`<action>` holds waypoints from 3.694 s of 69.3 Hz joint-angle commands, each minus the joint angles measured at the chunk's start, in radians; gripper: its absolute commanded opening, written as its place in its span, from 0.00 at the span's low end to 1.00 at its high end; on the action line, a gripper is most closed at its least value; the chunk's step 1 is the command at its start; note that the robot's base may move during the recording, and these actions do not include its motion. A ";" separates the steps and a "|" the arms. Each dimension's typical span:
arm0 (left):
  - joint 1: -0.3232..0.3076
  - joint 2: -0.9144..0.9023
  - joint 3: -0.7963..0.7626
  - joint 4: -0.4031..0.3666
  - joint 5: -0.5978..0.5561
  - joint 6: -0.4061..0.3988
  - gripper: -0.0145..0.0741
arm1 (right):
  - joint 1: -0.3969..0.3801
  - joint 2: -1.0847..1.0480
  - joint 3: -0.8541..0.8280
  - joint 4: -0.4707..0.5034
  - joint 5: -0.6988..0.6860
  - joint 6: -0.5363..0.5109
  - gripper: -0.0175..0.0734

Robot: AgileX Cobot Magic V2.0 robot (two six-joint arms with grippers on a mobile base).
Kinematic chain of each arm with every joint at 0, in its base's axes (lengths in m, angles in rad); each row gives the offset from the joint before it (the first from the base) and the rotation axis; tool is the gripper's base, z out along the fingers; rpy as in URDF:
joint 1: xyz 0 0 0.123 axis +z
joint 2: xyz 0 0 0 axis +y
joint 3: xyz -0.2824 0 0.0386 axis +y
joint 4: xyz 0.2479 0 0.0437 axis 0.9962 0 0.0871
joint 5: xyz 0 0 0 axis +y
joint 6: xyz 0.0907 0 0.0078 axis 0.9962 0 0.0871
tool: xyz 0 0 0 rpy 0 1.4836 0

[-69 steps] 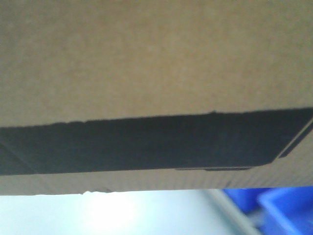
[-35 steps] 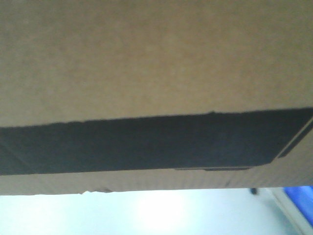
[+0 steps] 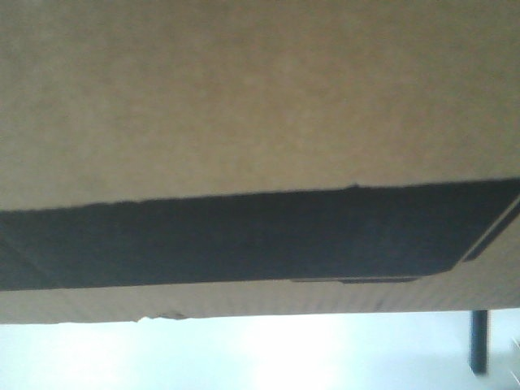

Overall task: Grab box from left shelf to table start
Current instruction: 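Carry the box with both grippers while the base turns toward the table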

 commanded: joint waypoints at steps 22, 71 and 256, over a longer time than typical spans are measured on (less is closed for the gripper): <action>-0.018 0.001 -0.037 -0.158 -0.087 0.113 0.06 | -0.001 0.000 -0.033 -0.022 -0.162 -0.044 0.26; -0.018 0.001 -0.037 -0.158 -0.087 0.113 0.06 | -0.001 0.000 -0.033 -0.022 -0.161 -0.044 0.26; -0.018 0.003 -0.037 -0.154 -0.087 0.113 0.06 | -0.001 0.000 -0.033 -0.024 -0.160 -0.044 0.26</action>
